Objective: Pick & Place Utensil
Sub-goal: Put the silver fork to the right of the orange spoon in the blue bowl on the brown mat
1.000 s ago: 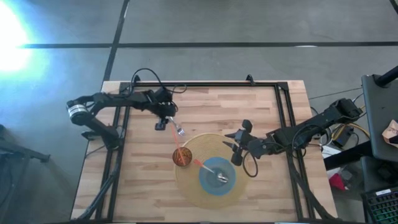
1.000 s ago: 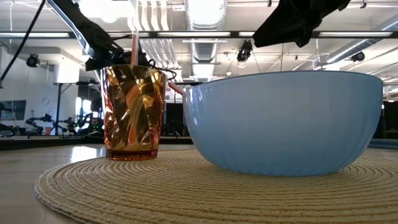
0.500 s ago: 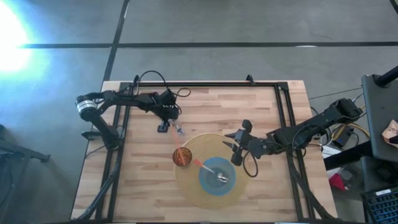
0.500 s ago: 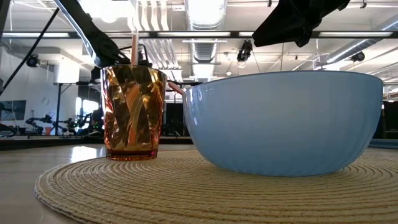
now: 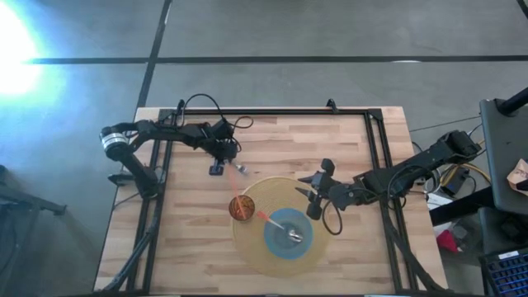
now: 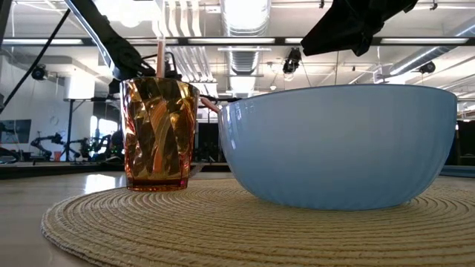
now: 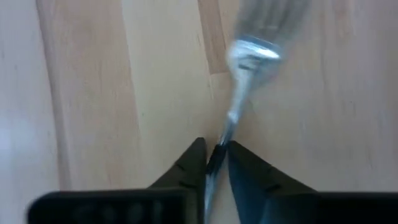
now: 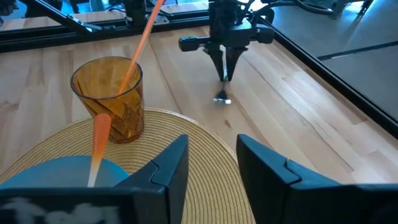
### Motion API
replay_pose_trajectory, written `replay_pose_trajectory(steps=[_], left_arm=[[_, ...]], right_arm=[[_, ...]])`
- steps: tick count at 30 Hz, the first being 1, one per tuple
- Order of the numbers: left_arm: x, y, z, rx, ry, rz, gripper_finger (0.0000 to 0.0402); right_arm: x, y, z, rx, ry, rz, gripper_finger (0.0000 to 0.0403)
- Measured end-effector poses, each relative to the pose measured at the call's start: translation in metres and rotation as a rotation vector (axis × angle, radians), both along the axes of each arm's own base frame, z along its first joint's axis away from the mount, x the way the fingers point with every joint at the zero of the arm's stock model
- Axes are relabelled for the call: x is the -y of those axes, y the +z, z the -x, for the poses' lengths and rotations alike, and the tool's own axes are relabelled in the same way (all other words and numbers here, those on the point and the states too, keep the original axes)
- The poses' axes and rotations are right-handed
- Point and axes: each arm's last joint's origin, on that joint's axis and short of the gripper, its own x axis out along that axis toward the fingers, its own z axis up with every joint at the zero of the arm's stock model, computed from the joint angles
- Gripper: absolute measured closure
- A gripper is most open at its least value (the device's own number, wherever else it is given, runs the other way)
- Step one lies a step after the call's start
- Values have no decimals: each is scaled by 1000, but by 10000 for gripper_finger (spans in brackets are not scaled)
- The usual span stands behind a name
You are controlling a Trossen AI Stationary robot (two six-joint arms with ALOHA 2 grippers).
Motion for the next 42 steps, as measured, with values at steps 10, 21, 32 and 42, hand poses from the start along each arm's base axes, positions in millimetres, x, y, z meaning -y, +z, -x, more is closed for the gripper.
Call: replay_pose_trajectory(steps=[10, 21, 32, 42], left_arm=[[0, -1, 2, -22, 10, -2, 389], [3, 7, 8, -54, 59, 0, 396], [10, 48, 26, -64, 119, -125, 396], [18, 93, 44, 48, 211, -269, 395]], right_arm=[[0, 0, 0, 0, -1, 0, 276], [0, 0, 0, -1, -1, 0, 273], [0, 0, 0, -3, 0, 1, 280], [1, 4, 2, 11, -1, 0, 262]])
